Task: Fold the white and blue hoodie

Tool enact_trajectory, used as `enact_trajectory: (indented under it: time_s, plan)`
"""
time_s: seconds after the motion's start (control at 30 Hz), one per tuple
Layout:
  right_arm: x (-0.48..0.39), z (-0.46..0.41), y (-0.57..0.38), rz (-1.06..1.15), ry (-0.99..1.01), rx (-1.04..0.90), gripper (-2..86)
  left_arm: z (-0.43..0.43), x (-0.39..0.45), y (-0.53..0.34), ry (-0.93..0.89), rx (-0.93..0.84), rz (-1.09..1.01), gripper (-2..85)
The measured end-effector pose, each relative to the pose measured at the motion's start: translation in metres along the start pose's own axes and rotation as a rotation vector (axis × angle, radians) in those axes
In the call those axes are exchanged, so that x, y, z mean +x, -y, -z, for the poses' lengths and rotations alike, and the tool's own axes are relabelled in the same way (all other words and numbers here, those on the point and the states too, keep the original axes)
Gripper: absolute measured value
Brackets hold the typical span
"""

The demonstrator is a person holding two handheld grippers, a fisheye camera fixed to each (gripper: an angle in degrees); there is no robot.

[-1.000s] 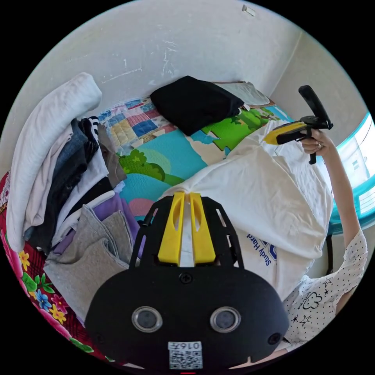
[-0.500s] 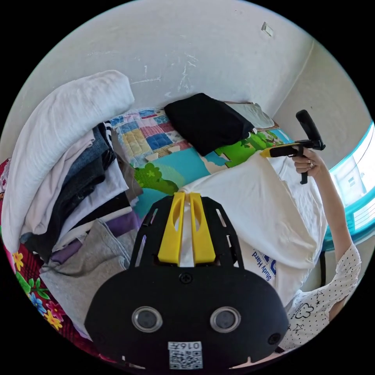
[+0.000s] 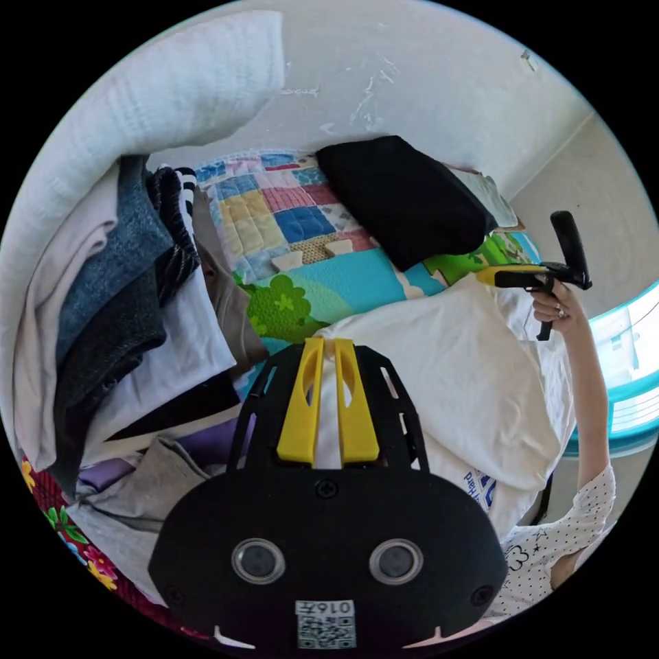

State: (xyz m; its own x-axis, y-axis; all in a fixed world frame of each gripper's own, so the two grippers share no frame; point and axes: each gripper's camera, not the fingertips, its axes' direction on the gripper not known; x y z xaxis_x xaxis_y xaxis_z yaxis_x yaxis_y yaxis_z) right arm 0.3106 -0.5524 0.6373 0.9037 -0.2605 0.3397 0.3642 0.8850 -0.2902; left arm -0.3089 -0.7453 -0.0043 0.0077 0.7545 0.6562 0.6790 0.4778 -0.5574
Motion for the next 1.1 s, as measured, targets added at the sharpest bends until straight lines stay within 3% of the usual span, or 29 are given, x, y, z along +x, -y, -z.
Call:
enact_trajectory:
  time_s: [0.37, 0.5, 0.73, 0.9, 1.1]
  plan:
    - [-0.036, 0.053, -0.056, 0.146, -0.073, 0.155, 7.5, 0.047, -0.047, 0.008, -0.225, 0.155, 0.107, 1.5]
    - [-0.045, 0.069, -0.065, 0.105, -0.083, 0.312, 7.3, 0.025, -0.043, 0.013, -0.243, 0.05, 0.101, 3.0]
    - [-0.026, 0.038, -0.054, 0.047, -0.048, 0.299, 9.4, 0.007, -0.039, 0.025, -0.065, 0.045, 0.136, 3.3]
    - [-0.017, 0.03, -0.048, 0.054, 0.105, 0.281, 8.8, 0.006, -0.032, 0.038, -0.1, 0.074, 0.115, 0.2]
    - [-0.017, 0.021, -0.046, 0.06, 0.028, 0.211, 6.9, 0.014, -0.016, 0.053, -0.022, 0.08, 0.076, -0.9]
